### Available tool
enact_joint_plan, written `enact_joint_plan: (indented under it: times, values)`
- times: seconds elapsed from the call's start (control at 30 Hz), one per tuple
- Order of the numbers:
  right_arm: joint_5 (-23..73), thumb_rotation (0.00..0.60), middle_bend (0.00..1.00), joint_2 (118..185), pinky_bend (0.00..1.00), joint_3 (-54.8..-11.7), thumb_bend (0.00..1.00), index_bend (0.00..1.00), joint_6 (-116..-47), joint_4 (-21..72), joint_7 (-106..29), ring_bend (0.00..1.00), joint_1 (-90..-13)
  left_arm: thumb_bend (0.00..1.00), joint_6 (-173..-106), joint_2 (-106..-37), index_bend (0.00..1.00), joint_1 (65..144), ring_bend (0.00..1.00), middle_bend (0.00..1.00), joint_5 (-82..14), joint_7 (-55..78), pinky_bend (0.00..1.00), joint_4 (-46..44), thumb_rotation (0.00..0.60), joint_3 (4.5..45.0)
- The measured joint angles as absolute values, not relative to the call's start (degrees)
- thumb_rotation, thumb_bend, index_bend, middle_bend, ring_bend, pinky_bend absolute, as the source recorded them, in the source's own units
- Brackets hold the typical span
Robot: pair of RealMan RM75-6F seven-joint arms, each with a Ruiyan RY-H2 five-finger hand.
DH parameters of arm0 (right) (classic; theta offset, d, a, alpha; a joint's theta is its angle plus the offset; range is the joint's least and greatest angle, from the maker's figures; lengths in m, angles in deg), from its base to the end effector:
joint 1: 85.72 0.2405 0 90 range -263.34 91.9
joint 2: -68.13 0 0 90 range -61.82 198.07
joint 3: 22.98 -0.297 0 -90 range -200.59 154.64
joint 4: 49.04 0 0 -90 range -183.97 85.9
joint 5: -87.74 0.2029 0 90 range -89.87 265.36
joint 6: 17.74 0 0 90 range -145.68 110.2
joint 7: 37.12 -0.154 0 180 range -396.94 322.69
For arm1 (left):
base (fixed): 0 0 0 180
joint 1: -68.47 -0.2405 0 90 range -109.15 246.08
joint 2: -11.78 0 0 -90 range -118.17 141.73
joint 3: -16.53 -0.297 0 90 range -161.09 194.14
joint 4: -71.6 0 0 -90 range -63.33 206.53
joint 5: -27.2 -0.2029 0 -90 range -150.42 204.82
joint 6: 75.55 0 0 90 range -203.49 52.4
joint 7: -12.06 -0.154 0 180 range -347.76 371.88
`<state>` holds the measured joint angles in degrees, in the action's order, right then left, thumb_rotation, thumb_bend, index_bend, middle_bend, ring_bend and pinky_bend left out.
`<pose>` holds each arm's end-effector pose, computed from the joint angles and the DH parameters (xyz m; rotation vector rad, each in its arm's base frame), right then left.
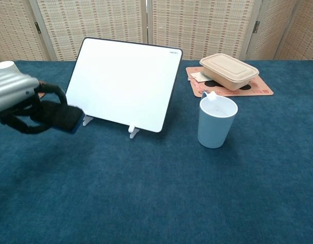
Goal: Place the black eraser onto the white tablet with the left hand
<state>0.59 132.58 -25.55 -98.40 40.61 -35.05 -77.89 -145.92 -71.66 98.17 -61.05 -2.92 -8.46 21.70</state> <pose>-0.3458 -0.2109 0.1732 1.4970 -0.8605 0.8454 -0.2387 0.3283 0.0455 -1.8293 -0.5812 -0.9911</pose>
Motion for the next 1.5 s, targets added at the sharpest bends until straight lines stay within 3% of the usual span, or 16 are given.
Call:
enact_joint_plan:
  times: [0.2,0.7,1.0,1.5]
  values:
    - [1.1,0.6,0.0,132.2,0.0,-25.7,0.2,0.0,-97.6,40.4,-36.1,0.0,-77.6,0.35,-153.2,-76.8,0.46,99.6,1.0,1.0,-62.6,-2.8,1.0,-3.3,0.6,27.1]
    - [5.5,0.6,0.0,131.3,0.0,-26.9,0.2,0.0,-93.8,39.8,-37.8,0.0,-76.3,0.35,-152.0,-92.9,0.44,110.5,1.0,1.0,-62.3,14.5,1.0,23.1,0.6,31.8]
    - [6.7,0.6,0.0,130.8,0.0,-27.6,0.2,0.0,-93.2,39.2,-39.5,0.0,-76.1,0.35,-149.6,-101.2,0.43,115.6,1.0,1.0,-61.4,21.6,1.0,35.5,0.6,31.2]
    - [8.3,0.6,0.0,130.4,0.0,-28.1,0.2,0.0,-92.2,38.7,-40.9,0.0,-75.9,0.35,-143.9,-107.6,0.44,120.3,1.0,1.0,-59.1,29.6,1.0,49.4,0.6,29.8]
